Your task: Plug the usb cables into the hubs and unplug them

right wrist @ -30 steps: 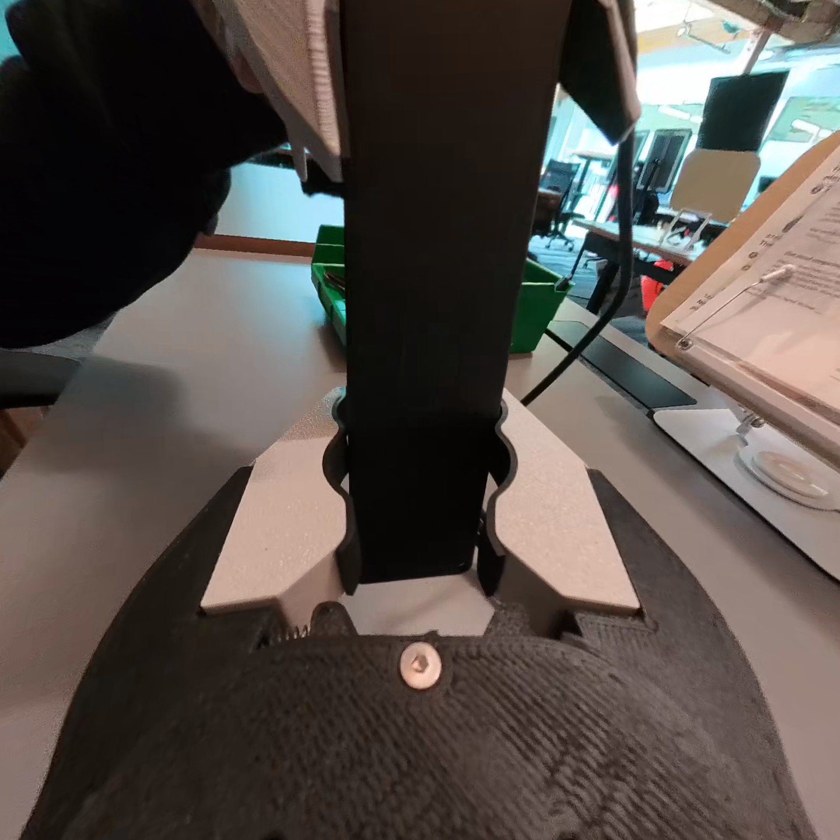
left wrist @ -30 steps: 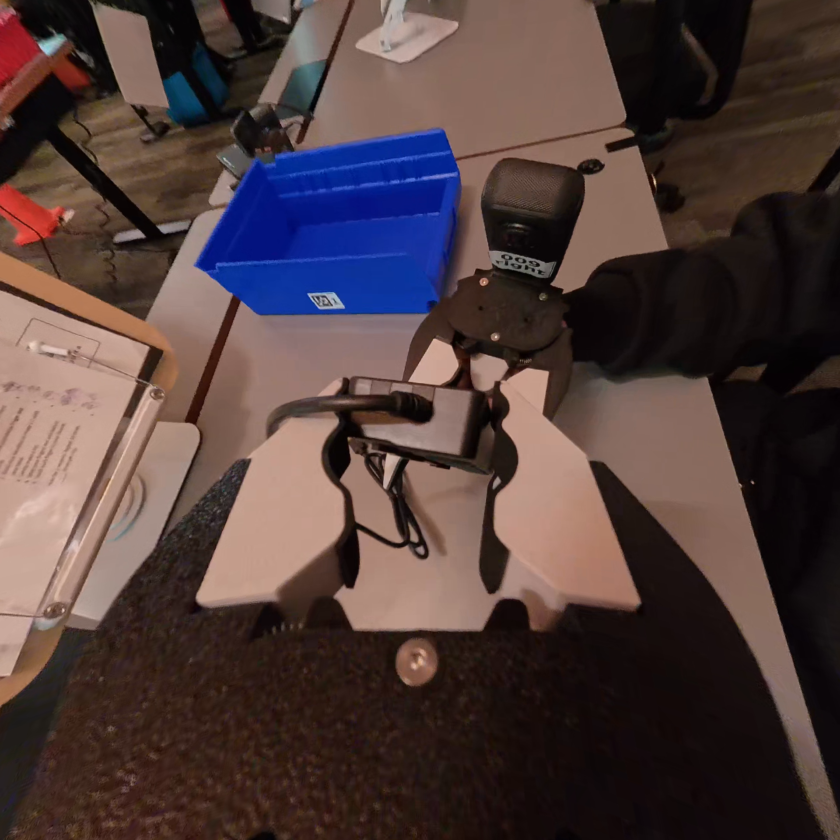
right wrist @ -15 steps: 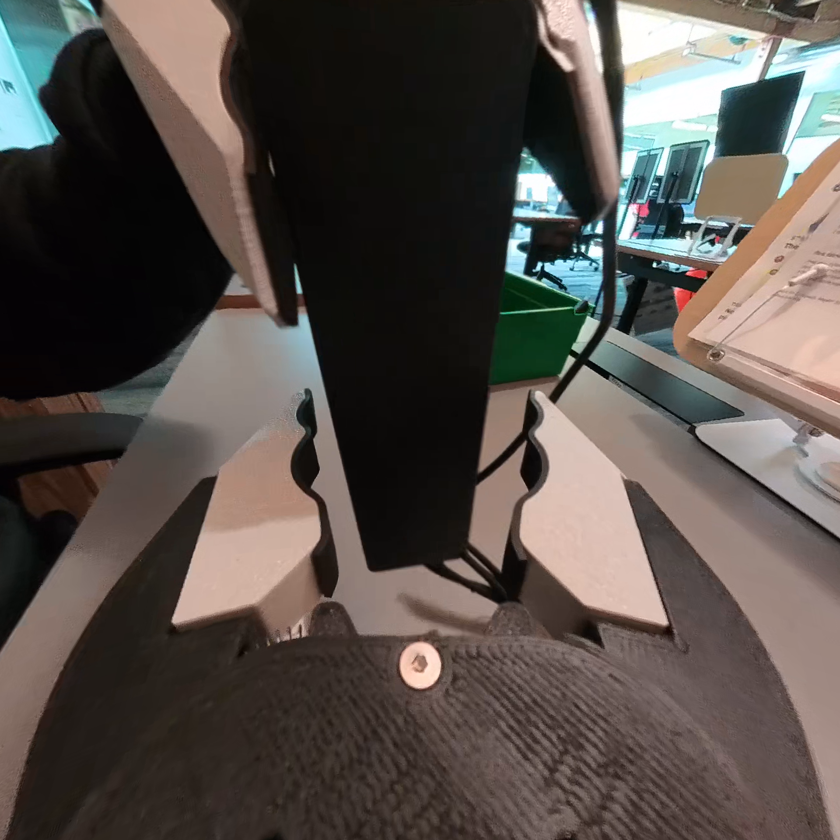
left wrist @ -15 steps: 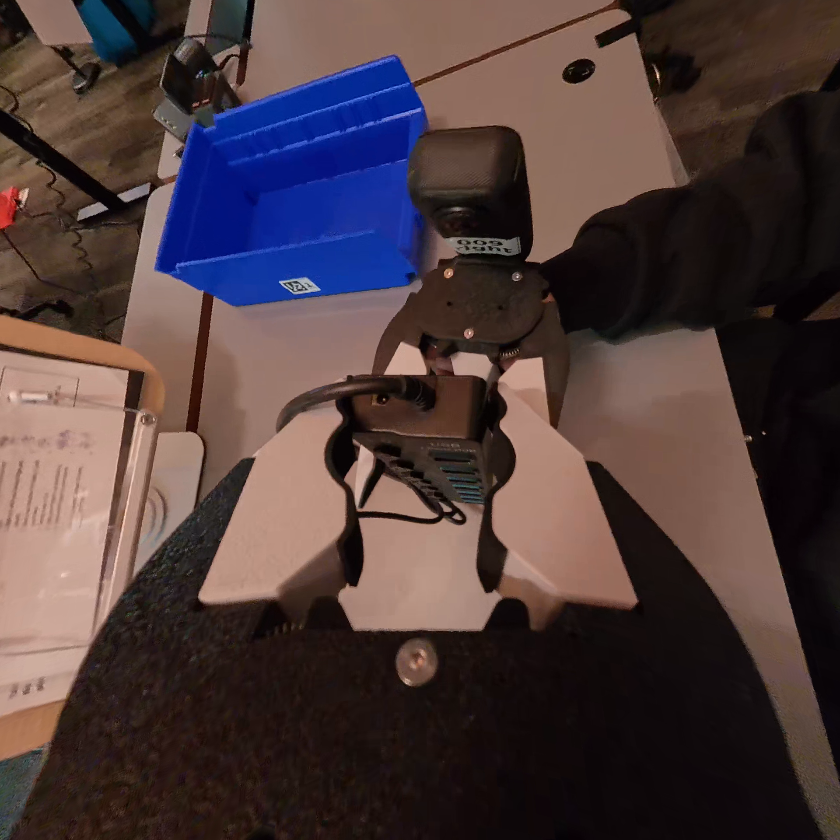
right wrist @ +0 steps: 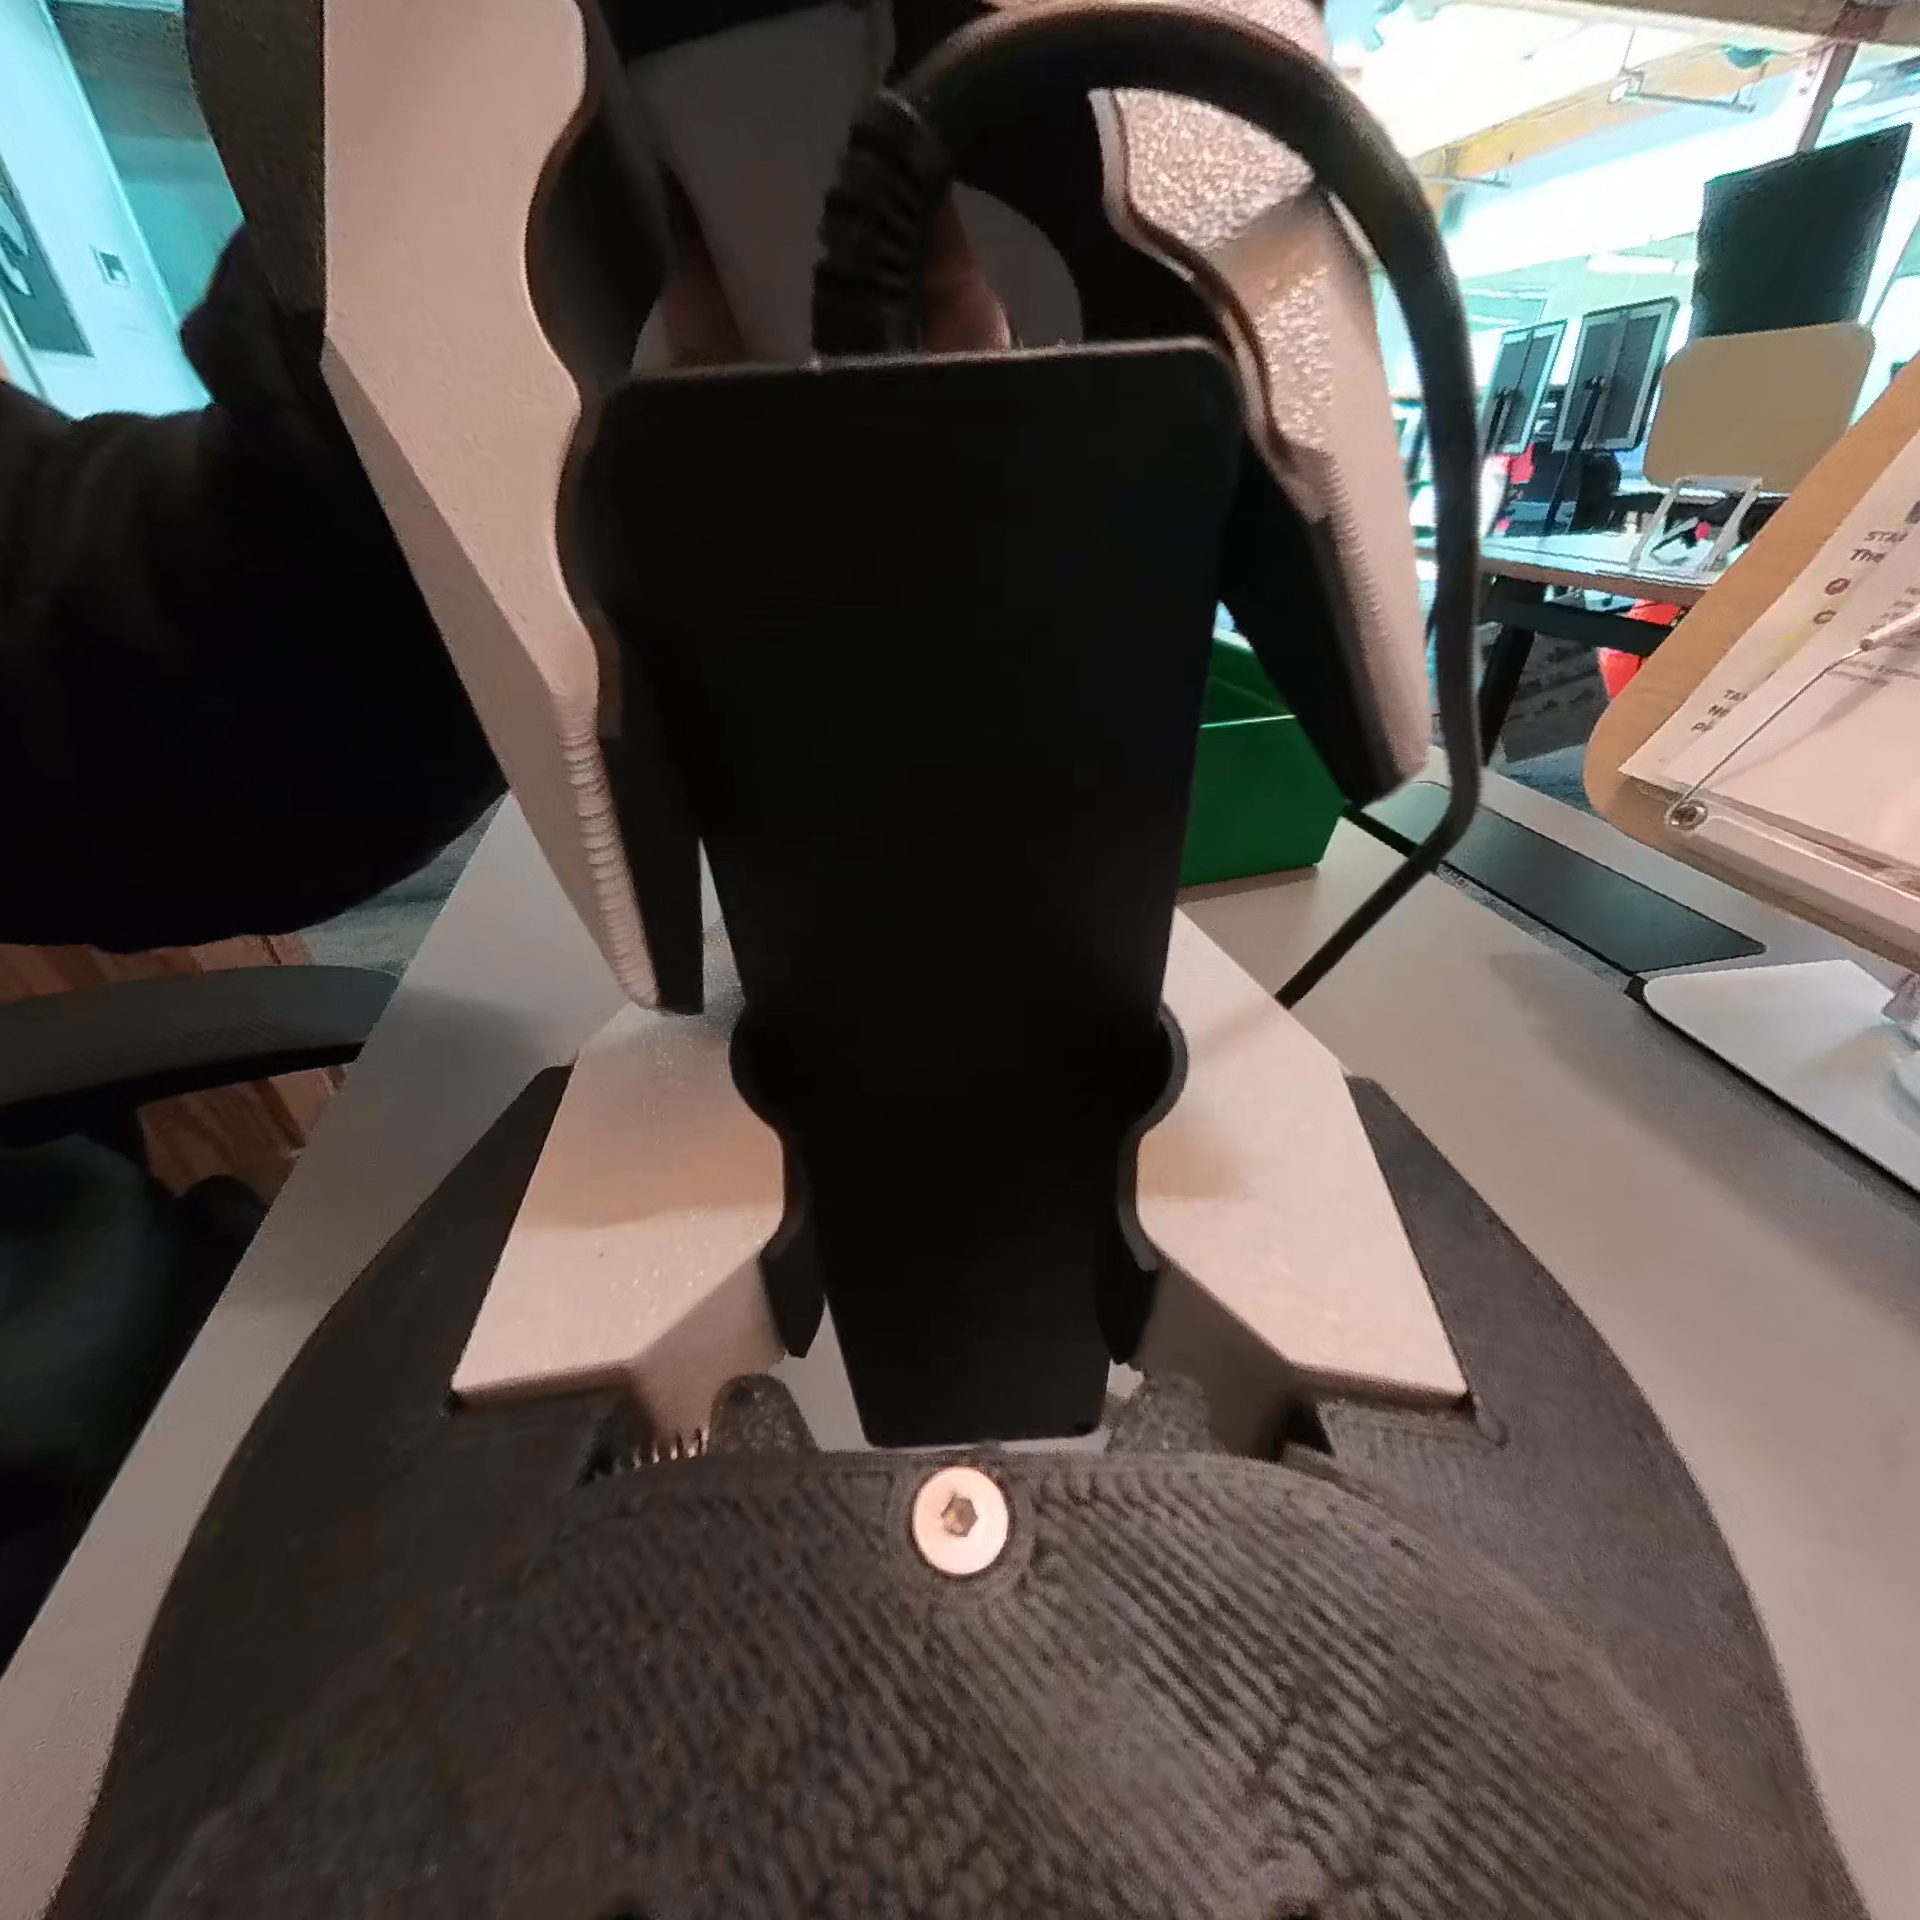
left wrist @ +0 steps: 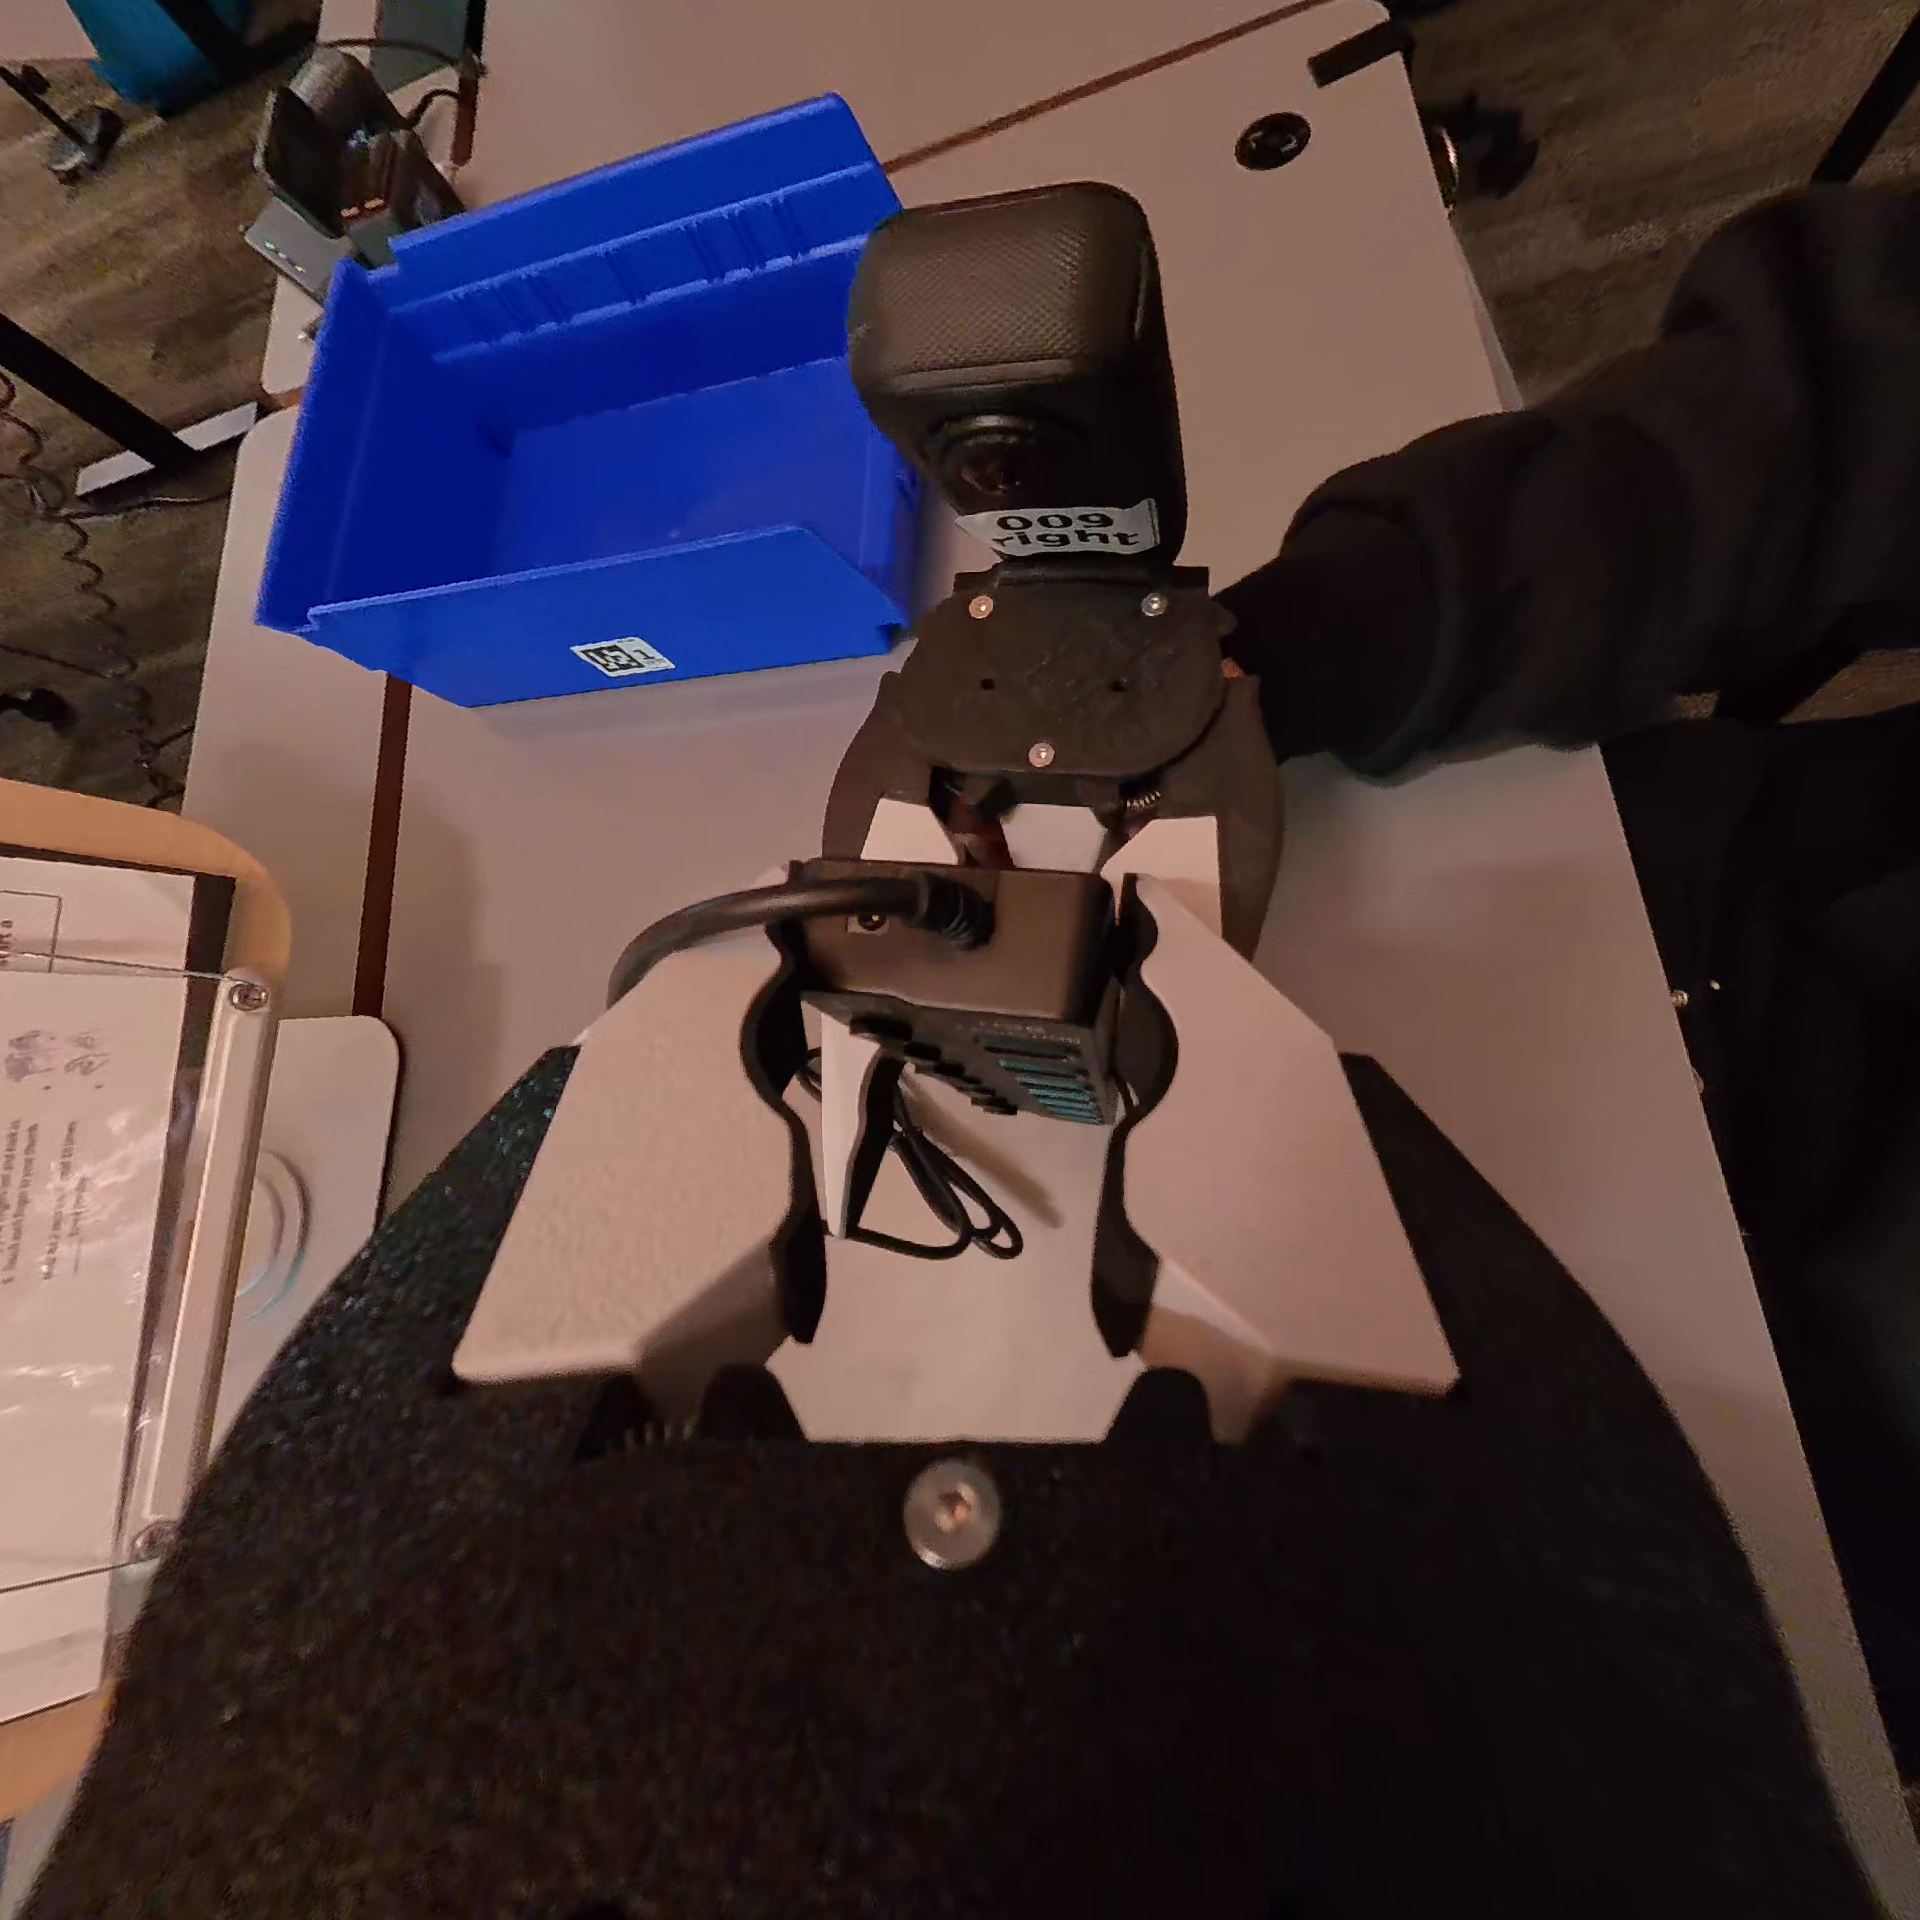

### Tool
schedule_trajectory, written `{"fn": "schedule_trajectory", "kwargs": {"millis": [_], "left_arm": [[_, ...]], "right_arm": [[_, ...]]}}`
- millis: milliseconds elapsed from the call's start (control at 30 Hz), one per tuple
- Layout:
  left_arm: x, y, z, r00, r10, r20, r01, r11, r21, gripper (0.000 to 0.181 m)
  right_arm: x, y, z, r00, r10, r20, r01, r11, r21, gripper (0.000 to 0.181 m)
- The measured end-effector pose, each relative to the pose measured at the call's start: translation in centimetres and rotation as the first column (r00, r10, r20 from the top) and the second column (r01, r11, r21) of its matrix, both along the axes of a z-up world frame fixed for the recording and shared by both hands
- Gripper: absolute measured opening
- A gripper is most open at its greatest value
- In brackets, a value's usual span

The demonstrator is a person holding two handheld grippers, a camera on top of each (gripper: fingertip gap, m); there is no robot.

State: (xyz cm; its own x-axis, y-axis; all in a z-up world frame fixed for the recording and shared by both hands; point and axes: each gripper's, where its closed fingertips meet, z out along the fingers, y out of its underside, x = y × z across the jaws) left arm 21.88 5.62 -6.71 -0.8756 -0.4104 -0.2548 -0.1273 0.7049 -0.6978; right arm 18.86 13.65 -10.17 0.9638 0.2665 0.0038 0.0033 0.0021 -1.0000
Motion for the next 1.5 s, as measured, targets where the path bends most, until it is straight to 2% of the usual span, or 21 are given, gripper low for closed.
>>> {"fn": "schedule_trajectory", "kwargs": {"millis": [33, 100, 167, 300, 433, 500, 567, 600, 667, 733, 800, 900, 1000, 1133, 1267, 1333, 1433, 1500], "left_arm": [[0.1, 0.1, 0.1, 1.000, 0.014, 0.003, -0.014, 1.000, -0.014, 0.057], [0.1, 0.1, 0.6, 0.998, 0.060, 0.001, -0.060, 0.996, -0.069, 0.058], [-0.3, 0.1, 1.0, 0.996, 0.091, -0.002, -0.091, 0.989, -0.119, 0.068], [-2.5, 1.6, 0.2, 0.990, 0.118, -0.074, -0.124, 0.988, -0.091, 0.081], [-4.4, 5.5, 0.2, 0.982, 0.169, -0.086, -0.173, 0.984, -0.043, 0.079], [-4.5, 8.3, 1.7, 0.964, 0.256, -0.068, -0.261, 0.961, -0.089, 0.075], [-4.3, 12.3, 3.4, 0.921, 0.387, -0.036, -0.388, 0.910, -0.147, 0.067], [-4.0, 15.1, 4.0, 0.875, 0.483, -0.016, -0.479, 0.863, -0.162, 0.063], [-3.6, 22.2, 4.1, 0.712, 0.702, 0.020, -0.692, 0.707, -0.145, 0.057], [-4.5, 29.3, 2.2, 0.516, 0.857, 0.009, -0.855, 0.516, -0.063, 0.057], [-6.0, 34.3, -1.2, 0.363, 0.930, -0.056, -0.930, 0.365, 0.038, 0.056], [-6.8, 38.5, -6.7, 0.213, 0.960, -0.180, -0.967, 0.233, 0.098, 0.056], [-6.5, 40.9, -10.5, 0.120, 0.963, -0.243, -0.985, 0.146, 0.093, 0.053], [-5.8, 42.2, -13.1, 0.101, 0.970, -0.221, -0.985, 0.129, 0.117, 0.026], [-5.8, 43.1, -12.6, 0.128, 0.986, -0.108, -0.982, 0.141, 0.128, 0.000], [-5.9, 43.7, -10.8, 0.139, 0.990, -0.009, -0.984, 0.139, 0.113, 0.000], [-5.7, 44.2, -5.6, 0.148, 0.979, 0.144, -0.989, 0.148, 0.013, 0.000], [-5.1, 43.1, -1.1, 0.193, 0.944, 0.268, -0.973, 0.220, -0.073, 0.001]], "right_arm": [[0.2, -0.1, 0.1, 1.000, -0.012, 0.005, 0.011, 1.000, 0.006, 0.063], [0.6, -0.2, 0.4, 0.999, -0.038, 0.019, 0.037, 0.999, 0.021, 0.063], [1.0, -0.7, 1.2, 0.999, -0.044, -0.002, 0.044, 0.997, 0.056, 0.063], [2.3, -2.0, 2.6, 0.995, -0.027, -0.095, 0.038, 0.992, 0.122, 0.063], [3.1, -3.1, 3.8, 0.980, 0.017, -0.196, 0.021, 0.982, 0.187, 0.063], [3.4, -3.4, 4.3, 0.971, 0.031, -0.236, 0.023, 0.975, 0.222, 0.063], [3.7, -3.6, 4.7, 0.961, 0.052, -0.273, 0.018, 0.969, 0.248, 0.063], [3.9, -3.5, 4.5, 0.961, 0.038, -0.272, 0.030, 0.970, 0.241, 0.063], [4.0, -3.2, 3.8, 0.972, 0.007, -0.237, 0.044, 0.976, 0.212, 0.063], [3.8, -3.1, 3.9, 0.973, 0.012, -0.229, 0.039, 0.975, 0.217, 0.063], [3.7, -2.9, 3.9, 0.973, 0.012, -0.231, 0.039, 0.975, 0.218, 0.063], [3.8, -2.6, 3.3, 0.976, 0.001, -0.219, 0.045, 0.979, 0.201, 0.063], [3.8, -2.6, 3.2, 0.977, -0.006, -0.213, 0.049, 0.979, 0.200, 0.063], [4.5, -2.6, 2.7, 0.974, -0.036, -0.222, 0.080, 0.978, 0.190, 0.063], [4.7, -2.7, 2.6, 0.974, -0.042, -0.221, 0.085, 0.978, 0.188, 0.063], [4.9, -2.7, 2.6, 0.974, -0.048, -0.221, 0.091, 0.978, 0.188, 0.063], [5.1, -2.9, 2.6, 0.973, -0.051, -0.225, 0.094, 0.978, 0.188, 0.063], [5.2, -3.1, 2.8, 0.972, -0.047, -0.228, 0.093, 0.976, 0.195, 0.063]]}}
